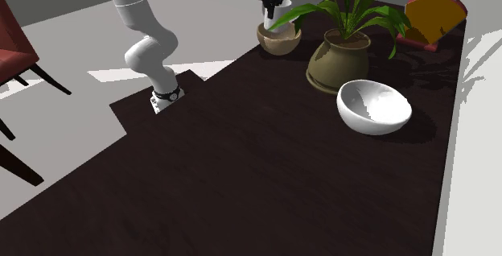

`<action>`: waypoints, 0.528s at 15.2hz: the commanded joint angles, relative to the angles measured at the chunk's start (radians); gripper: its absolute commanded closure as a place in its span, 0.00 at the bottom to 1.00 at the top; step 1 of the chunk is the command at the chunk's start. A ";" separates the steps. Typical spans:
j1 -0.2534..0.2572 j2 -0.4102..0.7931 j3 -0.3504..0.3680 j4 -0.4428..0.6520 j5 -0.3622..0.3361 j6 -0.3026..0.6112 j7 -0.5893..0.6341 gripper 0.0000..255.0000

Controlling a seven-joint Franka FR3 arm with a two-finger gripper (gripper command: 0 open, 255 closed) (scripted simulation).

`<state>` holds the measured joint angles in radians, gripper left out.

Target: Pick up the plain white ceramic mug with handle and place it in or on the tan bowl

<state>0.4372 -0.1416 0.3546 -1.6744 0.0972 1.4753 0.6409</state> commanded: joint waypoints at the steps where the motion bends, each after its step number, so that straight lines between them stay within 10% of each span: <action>1: 0.000 -0.001 0.000 -0.003 0.000 0.003 0.000 1.00; 5: 0.000 -0.001 0.000 -0.003 0.000 0.003 0.000 1.00; 6: 0.000 -0.001 0.000 -0.003 0.000 0.003 0.000 0.00; 8: 0.000 -0.001 0.000 -0.003 0.000 0.003 0.000 0.00</action>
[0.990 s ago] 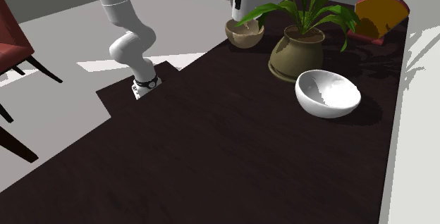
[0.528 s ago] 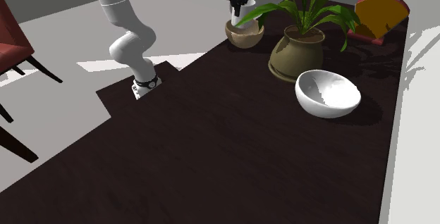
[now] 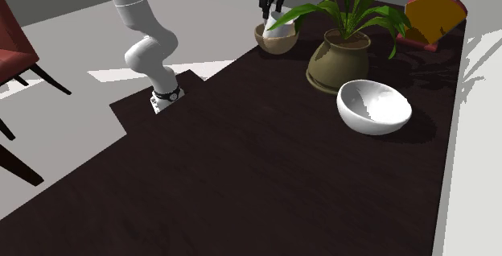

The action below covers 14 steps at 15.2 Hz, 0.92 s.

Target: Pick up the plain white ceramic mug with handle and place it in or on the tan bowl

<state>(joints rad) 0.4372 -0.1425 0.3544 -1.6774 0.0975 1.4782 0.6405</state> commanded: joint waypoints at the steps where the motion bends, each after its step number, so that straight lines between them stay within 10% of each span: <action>1: 0.000 0.000 0.000 0.000 0.000 0.000 0.000 0.00; 14: 0.001 0.066 0.006 0.203 -0.020 -0.140 0.020 0.00</action>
<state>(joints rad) 0.4380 -0.0763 0.3605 -1.4747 0.0773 1.3388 0.6600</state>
